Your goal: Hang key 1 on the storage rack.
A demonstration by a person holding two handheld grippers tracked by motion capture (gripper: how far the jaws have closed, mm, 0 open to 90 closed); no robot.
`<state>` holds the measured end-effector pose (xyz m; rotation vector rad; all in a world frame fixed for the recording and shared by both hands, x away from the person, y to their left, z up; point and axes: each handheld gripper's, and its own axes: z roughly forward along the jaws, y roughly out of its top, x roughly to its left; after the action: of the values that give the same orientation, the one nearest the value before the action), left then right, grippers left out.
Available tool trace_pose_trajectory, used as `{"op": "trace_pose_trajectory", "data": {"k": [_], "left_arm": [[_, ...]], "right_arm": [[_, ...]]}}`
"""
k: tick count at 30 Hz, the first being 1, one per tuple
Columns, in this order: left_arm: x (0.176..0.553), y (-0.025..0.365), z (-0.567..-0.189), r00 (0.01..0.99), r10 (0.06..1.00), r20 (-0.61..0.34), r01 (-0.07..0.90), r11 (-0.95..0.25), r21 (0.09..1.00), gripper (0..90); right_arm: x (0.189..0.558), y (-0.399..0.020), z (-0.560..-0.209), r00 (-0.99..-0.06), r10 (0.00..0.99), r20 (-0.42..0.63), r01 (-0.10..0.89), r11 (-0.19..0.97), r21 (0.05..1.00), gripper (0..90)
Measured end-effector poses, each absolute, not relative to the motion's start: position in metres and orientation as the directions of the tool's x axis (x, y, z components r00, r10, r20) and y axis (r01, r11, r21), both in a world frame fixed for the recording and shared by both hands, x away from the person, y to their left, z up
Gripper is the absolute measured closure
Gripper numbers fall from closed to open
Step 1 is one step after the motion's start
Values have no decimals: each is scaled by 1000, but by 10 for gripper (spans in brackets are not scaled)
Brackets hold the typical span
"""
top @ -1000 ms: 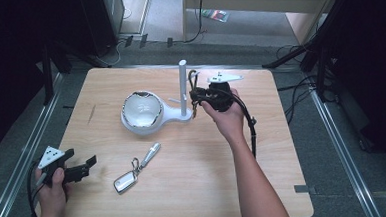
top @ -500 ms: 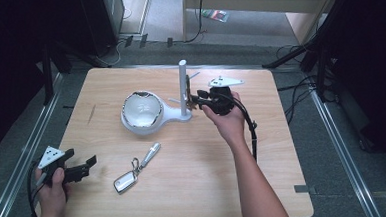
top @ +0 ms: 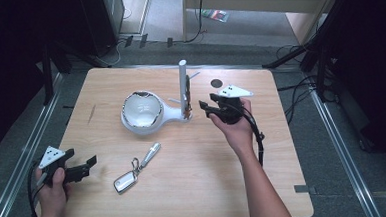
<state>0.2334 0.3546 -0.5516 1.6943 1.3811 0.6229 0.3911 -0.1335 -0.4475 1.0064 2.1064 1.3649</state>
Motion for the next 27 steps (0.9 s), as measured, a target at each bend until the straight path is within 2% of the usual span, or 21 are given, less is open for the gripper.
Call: {"op": "trace_pose_trajectory", "data": {"k": [4,7,10,12,15,21,23,24,27], "left_arm": [[233,355,-552,265,955,-131,533,-32,845,83],[233,355,-552,265,955,-129,534,-34,845,83],[233,355,-552,268,955,-128,533,-36,846,83],[233,355,-552,266,955,-130,532,-34,846,83],[233,355,-552,266,955,-132,530,-31,847,83],[233,354,-552,264,955,-132,529,-29,848,83],[232,355,-552,271,953,-137,532,-30,846,83],[232,355,-552,272,953,-135,530,-32,847,83],[231,355,-551,258,958,-126,526,-30,850,82]], "right_arm": [[381,-143,-452,-618,786,6,314,240,919,487],[375,-150,-453,-584,811,19,348,229,909,504],[368,-159,-454,-569,822,19,343,217,914,497],[362,-163,-456,-550,835,-2,337,224,914,429],[354,-168,-460,-481,876,-10,357,206,911,235],[340,-177,-469,-459,888,-19,342,197,919,132],[333,-177,-474,-411,909,-64,326,213,921,43],[331,-178,-476,-416,907,-59,336,214,917,20],[326,-184,-484,-412,910,-38,348,196,917,0]]}}
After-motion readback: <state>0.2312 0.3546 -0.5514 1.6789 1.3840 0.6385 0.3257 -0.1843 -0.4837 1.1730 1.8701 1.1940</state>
